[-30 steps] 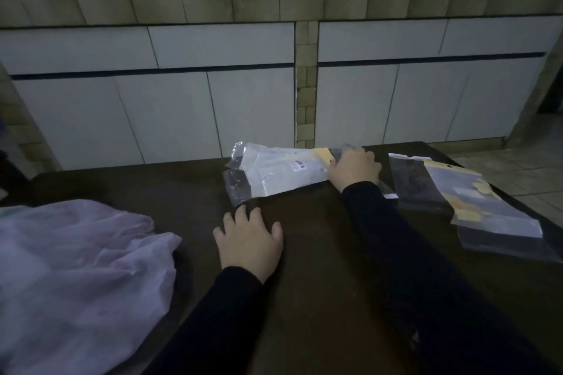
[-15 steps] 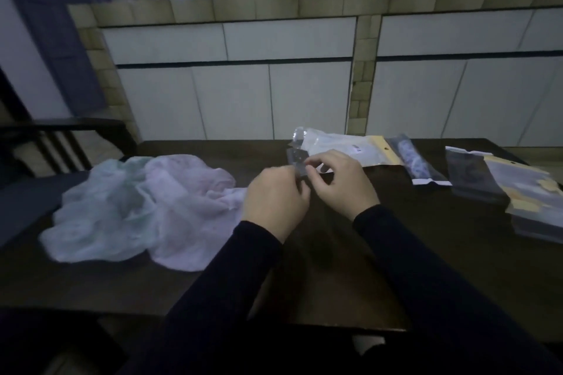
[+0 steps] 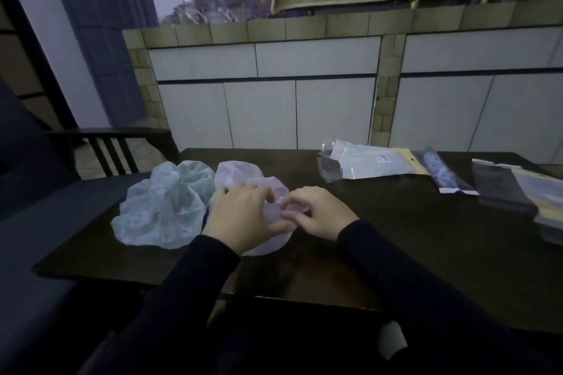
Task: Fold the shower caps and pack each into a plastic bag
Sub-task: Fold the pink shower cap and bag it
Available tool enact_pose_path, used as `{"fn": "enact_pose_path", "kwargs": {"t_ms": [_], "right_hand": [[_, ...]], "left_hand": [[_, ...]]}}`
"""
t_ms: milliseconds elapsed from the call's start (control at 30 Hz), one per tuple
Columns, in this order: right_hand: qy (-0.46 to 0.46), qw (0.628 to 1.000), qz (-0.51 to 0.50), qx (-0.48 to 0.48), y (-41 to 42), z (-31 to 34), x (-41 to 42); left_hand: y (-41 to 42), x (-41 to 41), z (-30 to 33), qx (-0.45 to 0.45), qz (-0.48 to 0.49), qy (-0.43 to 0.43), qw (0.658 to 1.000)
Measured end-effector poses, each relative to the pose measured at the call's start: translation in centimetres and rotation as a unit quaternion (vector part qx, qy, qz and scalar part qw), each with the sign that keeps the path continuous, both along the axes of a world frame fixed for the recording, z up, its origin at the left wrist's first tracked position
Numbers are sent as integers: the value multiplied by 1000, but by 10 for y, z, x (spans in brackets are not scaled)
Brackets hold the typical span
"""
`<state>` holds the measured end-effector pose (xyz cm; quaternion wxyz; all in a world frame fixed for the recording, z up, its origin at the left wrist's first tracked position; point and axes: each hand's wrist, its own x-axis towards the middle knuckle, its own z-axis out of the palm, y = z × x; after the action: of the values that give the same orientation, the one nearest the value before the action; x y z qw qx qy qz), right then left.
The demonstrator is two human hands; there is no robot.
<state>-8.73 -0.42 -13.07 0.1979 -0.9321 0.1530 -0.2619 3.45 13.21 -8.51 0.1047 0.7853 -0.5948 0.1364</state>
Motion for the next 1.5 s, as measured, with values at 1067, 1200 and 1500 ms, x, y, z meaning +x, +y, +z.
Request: {"fn": "enact_pose_path", "kwargs": {"t_ms": [1067, 1200, 1500], "right_hand": [[-93, 886, -387, 237, -71, 68, -129], [-181, 838, -383, 344, -75, 60, -115], [-293, 751, -127, 579, -71, 58, -119]], "left_hand": [[-117, -23, 46, -128, -85, 445, 882], [-122, -32, 15, -68, -95, 544, 831], [-145, -29, -25, -228, -98, 614, 749]]}}
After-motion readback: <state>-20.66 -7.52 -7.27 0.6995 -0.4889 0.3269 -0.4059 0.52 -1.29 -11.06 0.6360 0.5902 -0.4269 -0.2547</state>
